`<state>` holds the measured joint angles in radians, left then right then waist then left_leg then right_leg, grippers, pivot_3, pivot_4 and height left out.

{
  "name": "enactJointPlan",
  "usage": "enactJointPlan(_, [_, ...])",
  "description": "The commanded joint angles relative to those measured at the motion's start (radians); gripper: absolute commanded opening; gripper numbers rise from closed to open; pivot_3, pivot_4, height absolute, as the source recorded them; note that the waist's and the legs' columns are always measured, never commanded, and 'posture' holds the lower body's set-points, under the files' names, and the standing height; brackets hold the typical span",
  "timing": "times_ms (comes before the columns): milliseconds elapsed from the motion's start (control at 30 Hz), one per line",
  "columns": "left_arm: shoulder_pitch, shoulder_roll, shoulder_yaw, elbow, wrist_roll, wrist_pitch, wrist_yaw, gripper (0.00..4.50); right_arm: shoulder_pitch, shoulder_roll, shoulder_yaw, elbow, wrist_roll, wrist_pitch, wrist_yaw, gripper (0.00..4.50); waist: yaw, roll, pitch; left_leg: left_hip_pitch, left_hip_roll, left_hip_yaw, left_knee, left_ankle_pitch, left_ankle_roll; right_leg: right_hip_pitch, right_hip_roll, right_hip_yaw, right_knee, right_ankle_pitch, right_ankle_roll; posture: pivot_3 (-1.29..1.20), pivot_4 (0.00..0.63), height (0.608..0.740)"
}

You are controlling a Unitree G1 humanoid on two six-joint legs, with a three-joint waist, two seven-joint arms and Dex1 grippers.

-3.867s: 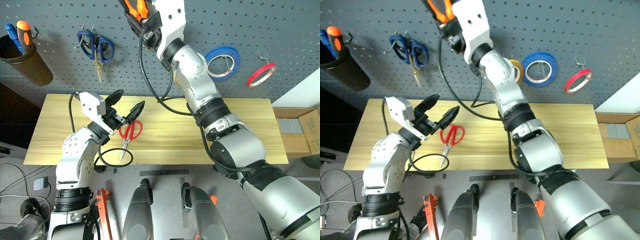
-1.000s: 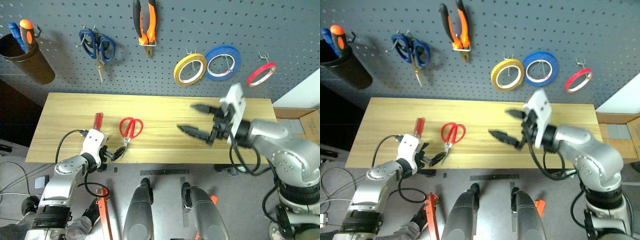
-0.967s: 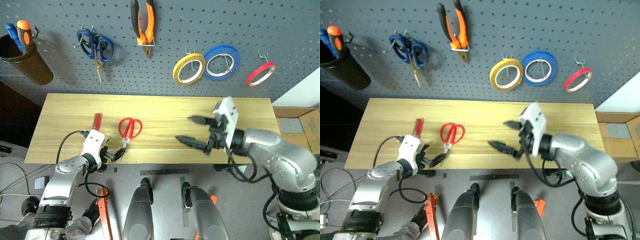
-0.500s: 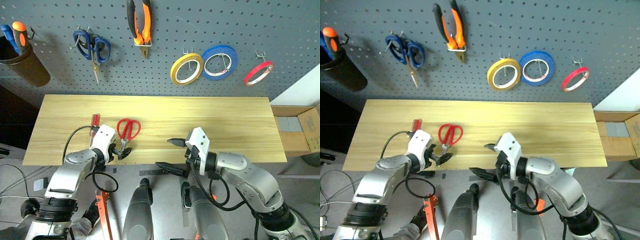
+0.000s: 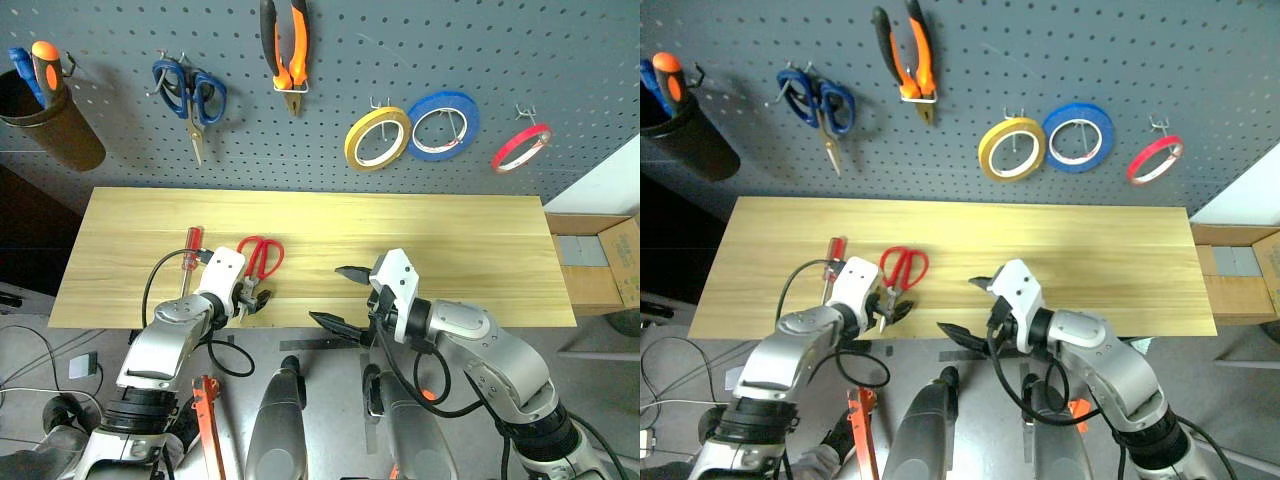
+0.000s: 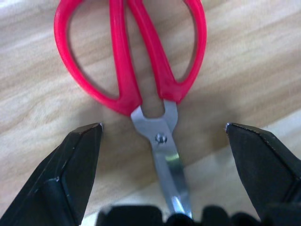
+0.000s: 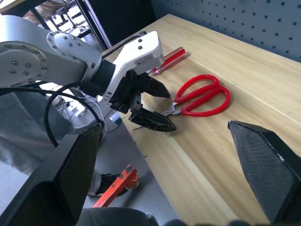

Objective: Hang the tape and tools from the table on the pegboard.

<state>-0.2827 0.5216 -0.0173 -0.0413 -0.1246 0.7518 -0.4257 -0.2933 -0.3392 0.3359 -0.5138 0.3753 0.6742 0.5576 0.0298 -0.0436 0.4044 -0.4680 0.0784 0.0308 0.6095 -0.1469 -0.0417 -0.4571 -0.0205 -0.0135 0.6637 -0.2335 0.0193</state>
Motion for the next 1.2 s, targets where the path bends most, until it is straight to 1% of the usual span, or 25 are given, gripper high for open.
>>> enactJointPlan(33, [0.008, -0.007, -0.025, 0.012, 0.031, 0.009, 0.018, 4.5, 0.003, 0.01, -0.001, -0.027, 0.004, -0.016, 0.0, 4.47, 0.0, 0.0, 0.0, 0.0, 0.0, 0.0, 0.0, 0.0, 0.0, 0.0, 0.0, 0.0, 0.0, 0.0, 0.0, 0.1, 0.413, 0.74])
enactJointPlan(133, [0.008, -0.012, -0.026, 0.015, 0.035, 0.015, 0.02, 4.5, 0.0, 0.013, -0.004, -0.025, 0.0, -0.018, 0.0, 4.47, -0.001, 0.0, 0.0, 0.0, 0.0, 0.0, 0.0, 0.0, 0.0, 0.0, 0.0, 0.0, 0.0, 0.0, 0.0, 0.1, 0.413, 0.74])
enactJointPlan(233, [0.011, -0.01, -0.03, 0.011, 0.038, 0.019, 0.023, 3.94, -0.001, 0.013, -0.01, -0.024, -0.001, -0.019, 0.0, 4.5, -0.001, 0.0, 0.0, 0.0, 0.0, 0.0, 0.0, 0.0, 0.0, 0.0, 0.0, 0.0, 0.0, 0.0, 0.0, 0.1, 0.413, 0.74])
enactJointPlan(300, [0.01, -0.01, -0.029, 0.014, 0.039, 0.015, 0.024, 3.37, -0.003, 0.015, -0.01, -0.02, -0.002, -0.02, -0.001, 4.5, -0.001, 0.0, 0.0, 0.0, 0.0, 0.0, 0.0, 0.0, 0.0, 0.0, 0.0, 0.0, 0.0, 0.0, 0.0, 0.1, 0.415, 0.74])
enactJointPlan(433, [0.01, -0.009, -0.03, 0.017, 0.044, 0.005, 0.024, 1.93, -0.005, 0.017, -0.014, -0.019, -0.001, -0.021, -0.002, 4.5, -0.001, 0.0, 0.0, 0.0, 0.0, 0.0, 0.0, 0.0, 0.0, 0.0, 0.0, 0.0, 0.0, 0.0, 0.0, 0.1, 0.417, 0.74])
enactJointPlan(500, [0.01, -0.01, -0.029, 0.017, 0.045, -0.001, 0.025, 1.38, -0.007, 0.018, -0.018, -0.018, 0.001, -0.02, -0.002, 4.5, -0.001, 0.0, 0.0, 0.0, 0.0, 0.0, 0.0, 0.0, 0.0, 0.0, 0.0, 0.0, 0.0, 0.0, 0.0, 0.1, 0.417, 0.74])
enactJointPlan(567, [0.011, -0.013, -0.025, 0.019, 0.047, -0.012, 0.028, 0.67, -0.008, 0.018, -0.022, -0.017, 0.003, -0.02, -0.002, 4.5, -0.001, 0.0, 0.0, 0.0, 0.0, 0.0, 0.0, 0.0, 0.0, 0.0, 0.0, 0.0, 0.0, 0.0, 0.0, 0.1, 0.416, 0.74])
enactJointPlan(600, [0.014, -0.015, -0.019, 0.017, 0.047, -0.039, 0.029, 0.37, -0.009, 0.017, -0.025, -0.016, 0.003, -0.02, -0.001, 4.5, -0.001, 0.0, 0.0, 0.0, 0.0, 0.0, 0.0, 0.0, 0.0, 0.0, 0.0, 0.0, 0.0, 0.0, 0.0, 0.1, 0.416, 0.74])
enactJointPlan(633, [0.017, -0.019, -0.01, 0.013, 0.046, -0.072, 0.03, 0.23, -0.01, 0.016, -0.027, -0.014, 0.004, -0.021, 0.001, 4.5, -0.001, 0.0, 0.0, 0.0, 0.0, 0.0, 0.0, 0.0, 0.0, 0.0, 0.0, 0.0, 0.0, 0.0, 0.0, 0.1, 0.415, 0.74])
enactJointPlan(667, [0.02, -0.025, 0.0, 0.006, 0.038, -0.104, 0.026, 0.23, -0.012, 0.014, -0.029, -0.012, 0.004, -0.022, 0.003, 4.5, -0.001, 0.0, 0.0, 0.0, 0.0, 0.0, 0.0, 0.0, 0.0, 0.0, 0.0, 0.0, 0.0, 0.0, 0.0, 0.1, 0.414, 0.74])
enactJointPlan(767, [0.038, -0.067, 0.043, -0.044, -0.011, -0.299, -0.006, 0.23, -0.019, 0.013, -0.038, -0.003, 0.006, -0.023, 0.01, 4.5, 0.001, 0.0, 0.0, 0.0, 0.001, 0.0, 0.0, 0.0, 0.0, 0.0, -0.001, 0.0, -0.001, 0.0, 0.0, 0.1, 0.412, 0.74])
enactJointPlan(900, [0.055, -0.076, 0.046, -0.053, -0.016, -0.356, -0.029, 0.23, -0.03, 0.011, -0.045, 0.009, 0.006, -0.026, 0.019, 4.5, 0.002, 0.0, 0.0, 0.0, 0.0, 0.0, 0.0, 0.0, 0.0, 0.0, -0.002, 0.0, -0.001, 0.0, 0.0, 0.1, 0.411, 0.74])
enactJointPlan(1033, [0.081, -0.094, 0.061, -0.069, -0.028, -0.566, -0.062, 0.23, -0.035, 0.005, -0.05, 0.019, 0.007, -0.031, 0.028, 4.5, 0.002, 0.0, 0.0, 0.0, 0.0, 0.0, 0.0, 0.0, 0.0, 0.0, -0.002, 0.0, -0.001, 0.0, 0.0, 0.11, 0.409, 0.74])
enactJointPlan(1100, [0.092, -0.101, 0.063, -0.082, 0.005, -0.656, -0.038, 0.23, -0.036, 0.001, -0.05, 0.024, 0.006, -0.034, 0.033, 4.5, 0.002, 0.0, 0.0, 0.0, 0.0, 0.0, 0.0, 0.0, 0.0, 0.0, -0.002, 0.0, -0.001, 0.0, 0.0, 0.11, 0.409, 0.74])
enactJointPlan(1200, [0.13, -0.113, 0.071, -0.158, 0.116, -0.817, 0.072, 0.23, -0.04, -0.008, -0.054, 0.032, 0.007, -0.04, 0.047, 4.5, 0.002, 0.0, 0.0, -0.001, 0.0, 0.0, 0.0, 0.0, 0.0, 0.0, -0.002, 0.0, -0.001, 0.0, 0.0, 0.11, 0.406, 0.74])
